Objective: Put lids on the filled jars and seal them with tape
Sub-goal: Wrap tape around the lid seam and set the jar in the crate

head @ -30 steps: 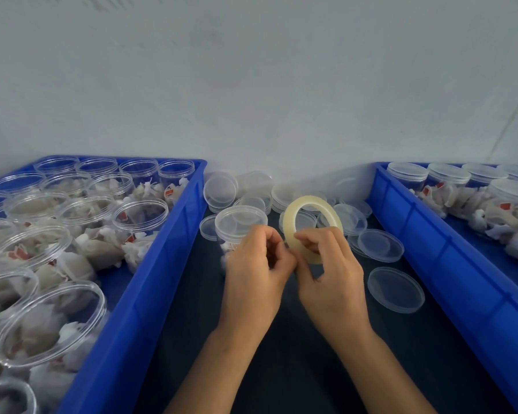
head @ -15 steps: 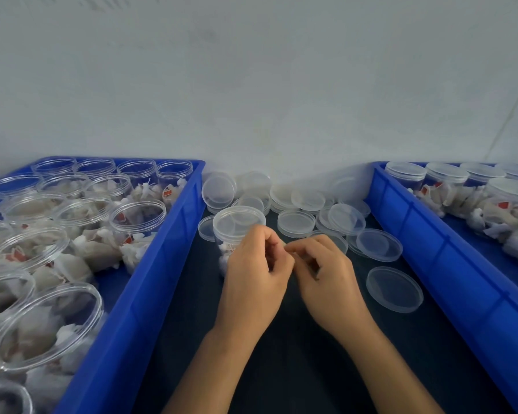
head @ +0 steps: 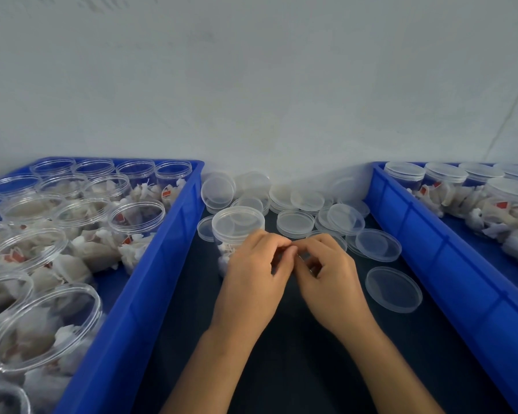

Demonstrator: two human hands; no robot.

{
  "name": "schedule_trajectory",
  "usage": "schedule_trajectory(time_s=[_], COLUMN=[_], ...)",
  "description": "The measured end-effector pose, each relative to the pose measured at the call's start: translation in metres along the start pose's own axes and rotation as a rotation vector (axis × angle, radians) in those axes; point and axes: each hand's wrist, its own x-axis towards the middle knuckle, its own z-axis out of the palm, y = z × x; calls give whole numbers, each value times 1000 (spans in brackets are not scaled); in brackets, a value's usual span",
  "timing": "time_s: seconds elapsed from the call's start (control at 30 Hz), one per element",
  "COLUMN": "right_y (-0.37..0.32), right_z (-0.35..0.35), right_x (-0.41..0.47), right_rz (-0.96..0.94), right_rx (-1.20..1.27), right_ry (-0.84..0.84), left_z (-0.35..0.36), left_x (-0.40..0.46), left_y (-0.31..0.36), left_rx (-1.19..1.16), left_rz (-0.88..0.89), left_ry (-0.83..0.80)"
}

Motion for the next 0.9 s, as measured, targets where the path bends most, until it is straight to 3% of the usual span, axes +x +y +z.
schedule_trajectory(time_s=[0.2, 0.43, 0.57, 0.77, 0.9], right_y=[4, -1, -2, 7, 5], right_z=[1, -6, -10, -9, -7], right_x=[0, -2, -2, 1, -1], right_rz=[43, 34, 68, 53, 38], right_rx=[57, 242, 332, 17, 10], right_ry=[-38, -283, -279, -166, -186], left_z=[-2, -3, -4, 2, 2], left_x=[-1, 1, 0, -3, -3], left_y=[1, 4, 6, 6, 2], left_rx=[50, 8, -18, -10, -5], left_rz=[-17, -65, -68, -46, -71], left_ry=[-25, 21, 27, 30, 93])
